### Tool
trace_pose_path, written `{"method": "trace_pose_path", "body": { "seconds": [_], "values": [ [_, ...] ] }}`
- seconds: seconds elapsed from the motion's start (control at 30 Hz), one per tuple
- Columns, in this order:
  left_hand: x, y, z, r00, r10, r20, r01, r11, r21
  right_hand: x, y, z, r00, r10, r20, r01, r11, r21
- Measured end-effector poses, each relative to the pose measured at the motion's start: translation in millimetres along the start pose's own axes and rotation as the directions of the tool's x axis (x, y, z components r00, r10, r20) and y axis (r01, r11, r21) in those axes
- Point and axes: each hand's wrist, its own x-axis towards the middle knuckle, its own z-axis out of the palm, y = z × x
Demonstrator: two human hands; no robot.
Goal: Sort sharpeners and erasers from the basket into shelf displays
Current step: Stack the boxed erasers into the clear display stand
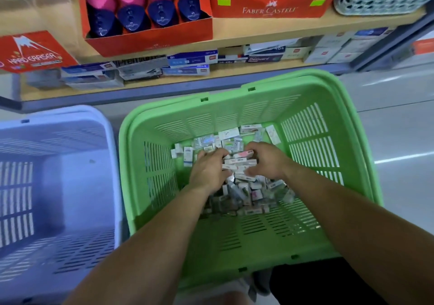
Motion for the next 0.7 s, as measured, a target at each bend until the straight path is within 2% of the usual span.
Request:
{"method": "trace_pose_path", "body": {
  "seconds": [0.1,0.2,0.3,0.43,0.53,0.7],
  "values": [
    [-0.2,4.0,-4.2,0.999,-0.034,0.019,0.034,0.999,-0.001,2.5,-6.1,-1.2,0.999,-0.005,0.040,0.006,0.999,-0.036],
    [-0.7,6.8,-6.3,0.999,0.005,0.050,-0.005,1.000,-0.001,4.8,-8.8,2.5,0.995,0.004,0.103,0.006,0.995,-0.098],
    [1.3,4.6,-5.4,0.999,-0.013,0.046,0.015,0.999,-0.042,7.5,-5.7,1.4,0.997,0.014,0.079,-0.009,0.998,-0.060],
    [5.4,3.6,-2.5,0.994,-0.102,0.048,0.109,0.977,-0.182,4.6,0.2,-6.0,0.998,0.070,0.005,-0.070,0.992,0.102],
    [7.6,1.5,-7.3,0.989,-0.145,0.032,0.148,0.946,-0.289,3.2,3.1,-7.0,0.997,0.075,0.018,-0.076,0.990,0.120],
    [7.0,1.7,-19.5,0.984,-0.157,0.078,0.173,0.800,-0.574,3.5,5.9,-11.5,0.995,0.095,0.008,-0.095,0.987,0.126]
  ]
}}
